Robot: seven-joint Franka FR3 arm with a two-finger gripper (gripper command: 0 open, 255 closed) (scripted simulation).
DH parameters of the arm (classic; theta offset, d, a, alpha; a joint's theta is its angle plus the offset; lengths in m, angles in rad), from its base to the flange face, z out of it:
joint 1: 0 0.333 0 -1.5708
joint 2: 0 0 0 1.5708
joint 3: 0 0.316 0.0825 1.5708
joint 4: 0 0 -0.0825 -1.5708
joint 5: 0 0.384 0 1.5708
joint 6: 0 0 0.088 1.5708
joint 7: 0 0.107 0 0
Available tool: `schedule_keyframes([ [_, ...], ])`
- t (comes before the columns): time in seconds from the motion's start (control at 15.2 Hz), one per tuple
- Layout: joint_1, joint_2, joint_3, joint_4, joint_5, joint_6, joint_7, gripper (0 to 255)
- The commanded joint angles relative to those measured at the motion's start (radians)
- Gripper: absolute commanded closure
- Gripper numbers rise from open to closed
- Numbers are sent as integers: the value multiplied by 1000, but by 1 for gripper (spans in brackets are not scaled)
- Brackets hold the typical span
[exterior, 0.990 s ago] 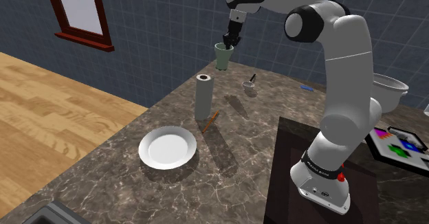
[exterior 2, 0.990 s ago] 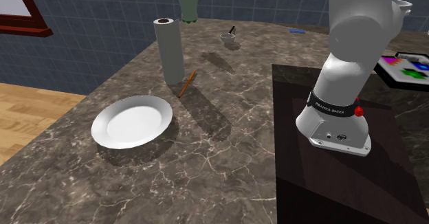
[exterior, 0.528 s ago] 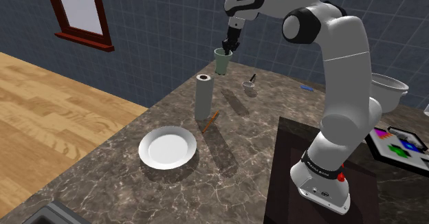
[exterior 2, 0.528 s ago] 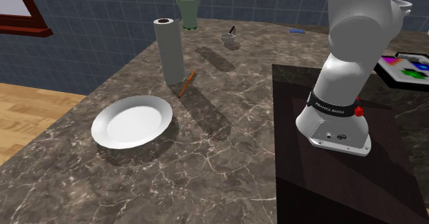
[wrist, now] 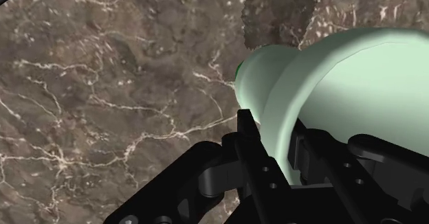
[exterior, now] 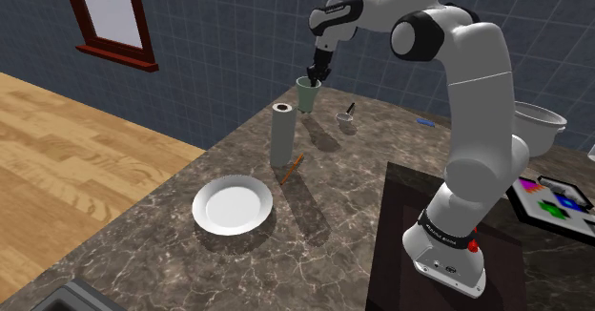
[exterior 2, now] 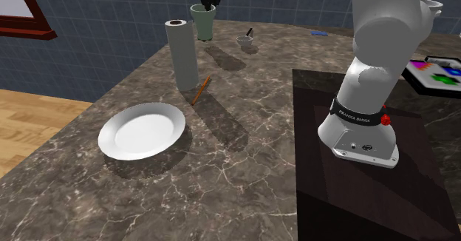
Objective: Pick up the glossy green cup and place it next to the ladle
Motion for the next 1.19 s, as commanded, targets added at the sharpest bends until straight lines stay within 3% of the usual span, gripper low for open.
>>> schedule_keyframes([
  [0.0,0,9,1,-12,3,22,-5,255],
  [0.66,0,15,3,-26,6,41,-8,255],
  [0.73,0,15,3,-26,6,41,-8,0],
  [1.12,-3,7,1,-5,3,13,-6,0],
])
